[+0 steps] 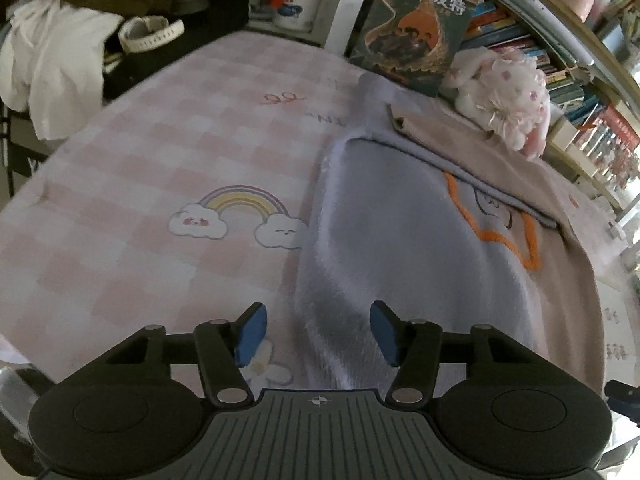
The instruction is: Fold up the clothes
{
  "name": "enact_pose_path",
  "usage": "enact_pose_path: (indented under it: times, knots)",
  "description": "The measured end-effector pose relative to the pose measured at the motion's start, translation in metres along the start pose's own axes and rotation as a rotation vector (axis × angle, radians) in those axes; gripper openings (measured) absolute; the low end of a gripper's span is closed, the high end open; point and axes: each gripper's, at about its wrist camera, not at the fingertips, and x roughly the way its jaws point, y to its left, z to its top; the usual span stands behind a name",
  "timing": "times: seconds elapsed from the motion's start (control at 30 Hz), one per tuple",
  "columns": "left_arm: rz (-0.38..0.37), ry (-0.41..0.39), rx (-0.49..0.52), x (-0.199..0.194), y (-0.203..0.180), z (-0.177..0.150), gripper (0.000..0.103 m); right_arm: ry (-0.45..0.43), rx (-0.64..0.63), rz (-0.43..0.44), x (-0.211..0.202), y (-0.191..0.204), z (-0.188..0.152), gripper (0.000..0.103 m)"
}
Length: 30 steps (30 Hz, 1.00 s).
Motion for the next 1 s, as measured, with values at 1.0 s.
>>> enact_pose_path:
  times: [1.0]
  knots:
    - [-0.088,0.051,-0.034,0.007,0.004,0.006,0.007,0.055,0.045,0.108,0.024,0.014,0.011,0.01]
